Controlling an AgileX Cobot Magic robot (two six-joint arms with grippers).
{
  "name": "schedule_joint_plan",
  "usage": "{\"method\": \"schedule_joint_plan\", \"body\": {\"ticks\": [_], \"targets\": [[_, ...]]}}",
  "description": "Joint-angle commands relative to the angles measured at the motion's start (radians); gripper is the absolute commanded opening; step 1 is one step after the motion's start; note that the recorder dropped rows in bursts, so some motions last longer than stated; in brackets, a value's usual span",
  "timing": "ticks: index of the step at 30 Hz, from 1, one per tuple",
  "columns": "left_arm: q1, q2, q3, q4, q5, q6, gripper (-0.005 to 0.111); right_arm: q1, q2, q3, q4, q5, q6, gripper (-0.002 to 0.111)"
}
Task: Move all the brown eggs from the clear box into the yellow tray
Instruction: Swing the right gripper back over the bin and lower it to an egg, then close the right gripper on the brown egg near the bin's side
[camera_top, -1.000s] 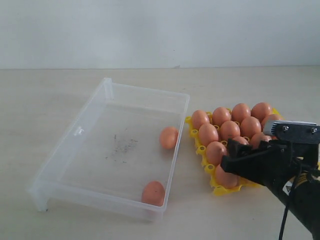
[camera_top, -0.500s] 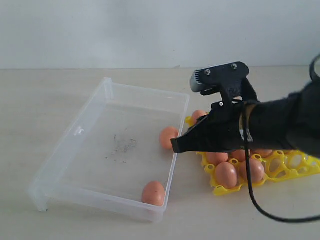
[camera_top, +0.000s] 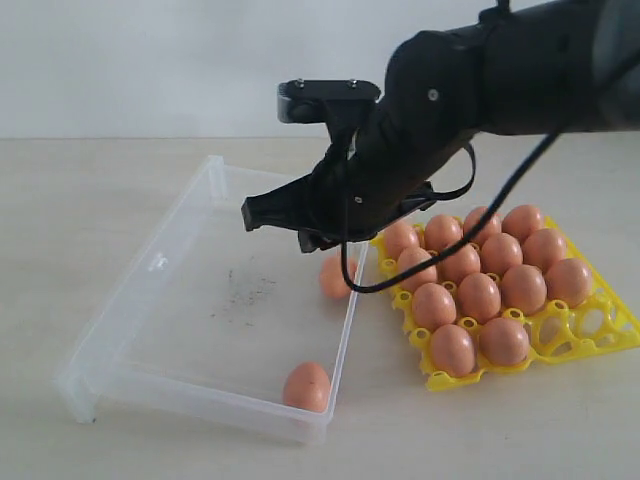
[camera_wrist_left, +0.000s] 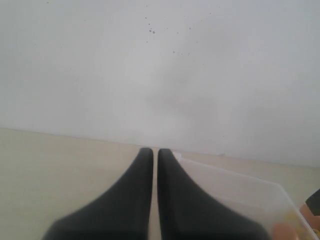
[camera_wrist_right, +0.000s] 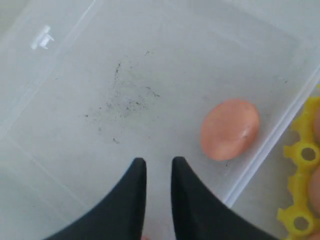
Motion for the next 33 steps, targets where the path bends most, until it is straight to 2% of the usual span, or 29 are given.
{"method": "schedule_joint_plan", "body": {"ticks": [1,3,4,17,33], "targets": [[-0.008,-0.003,-0.003,-0.011,-0.016,-0.007,0.004,-0.001,0.096,-0.108,0.010,0.093,0.056,0.040],[-0.008,-0.003,-0.003,-0.011,-0.016,-0.007,0.004,-0.001,0.135,-0.141,0.010,0.093,0.112,0.052],[-0.008,-0.003,-0.003,-0.011,-0.016,-0.007,0.004,-0.001,0.151,-0.153,0.010,0.093,0.131,0.054],[-0.008,-0.003,-0.003,-0.011,-0.016,-0.007,0.004,-0.095,0.226,-0.199,-0.005,0.156,0.219,0.054],[-0.008,-0.003,-0.003,-0.011,-0.016,-0.007,0.004,-0.100,0.310,-0.199,-0.039,0.136,0.256,0.054]]}}
